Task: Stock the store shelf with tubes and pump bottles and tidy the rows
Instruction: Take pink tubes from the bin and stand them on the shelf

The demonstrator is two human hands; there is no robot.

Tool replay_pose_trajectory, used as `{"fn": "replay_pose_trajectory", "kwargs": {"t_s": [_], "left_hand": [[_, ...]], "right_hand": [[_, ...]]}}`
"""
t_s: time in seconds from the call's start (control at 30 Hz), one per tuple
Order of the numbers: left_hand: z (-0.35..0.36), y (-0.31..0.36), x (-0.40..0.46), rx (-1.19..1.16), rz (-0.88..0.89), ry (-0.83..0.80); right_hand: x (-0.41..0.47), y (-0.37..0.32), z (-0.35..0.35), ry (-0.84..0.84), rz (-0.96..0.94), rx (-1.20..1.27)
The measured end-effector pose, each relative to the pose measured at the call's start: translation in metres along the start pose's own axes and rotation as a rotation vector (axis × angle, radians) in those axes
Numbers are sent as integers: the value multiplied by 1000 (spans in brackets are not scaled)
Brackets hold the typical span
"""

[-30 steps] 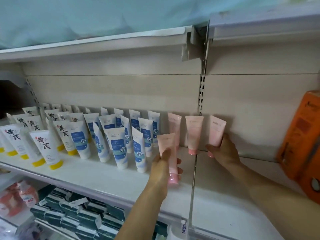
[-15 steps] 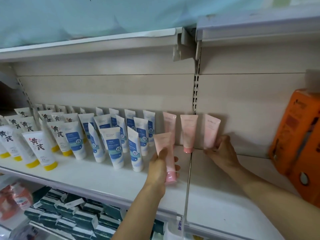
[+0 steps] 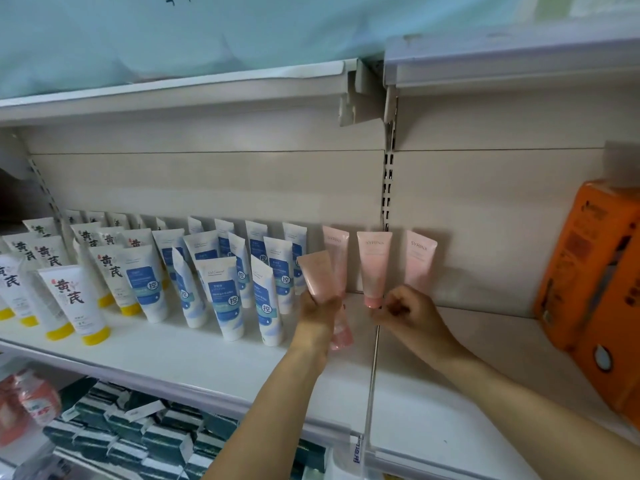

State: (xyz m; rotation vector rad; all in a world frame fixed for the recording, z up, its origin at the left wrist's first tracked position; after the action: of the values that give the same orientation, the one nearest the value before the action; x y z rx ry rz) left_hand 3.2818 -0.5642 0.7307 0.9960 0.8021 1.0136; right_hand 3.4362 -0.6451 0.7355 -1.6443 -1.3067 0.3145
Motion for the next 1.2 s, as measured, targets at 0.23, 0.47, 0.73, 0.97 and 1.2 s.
{"fn": "replay_pose_trajectory", "kwargs": {"t_s": [0.23, 0.47, 0.73, 0.97, 1.2], "left_hand": [[2, 5, -1, 35, 149, -52], [-7, 13, 8, 154, 225, 45], [-25, -11, 12, -34, 46, 75], [-29, -15, 11, -13, -3, 101], [-33, -10, -6, -11, -18, 90]], "right_hand": [[14, -21, 61, -246, -34, -196], [38, -16, 89, -118, -7, -326], [56, -12, 103, -98, 39, -410], [55, -20, 103, -121, 45, -434], [41, -21, 96, -108, 77, -340]]}}
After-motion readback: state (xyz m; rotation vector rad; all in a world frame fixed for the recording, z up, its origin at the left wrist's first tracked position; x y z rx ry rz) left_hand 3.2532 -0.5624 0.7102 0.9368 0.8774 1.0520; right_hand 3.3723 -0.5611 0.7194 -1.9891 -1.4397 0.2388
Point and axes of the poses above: each hand's wrist, its own x-axis towards the middle knuckle, its own z-axis out of the palm, y = z × x, the point moved 5 cm from there along x, towards the middle knuckle, and after that the axes turned 12 degrees about -x, right-handed, at the moved point
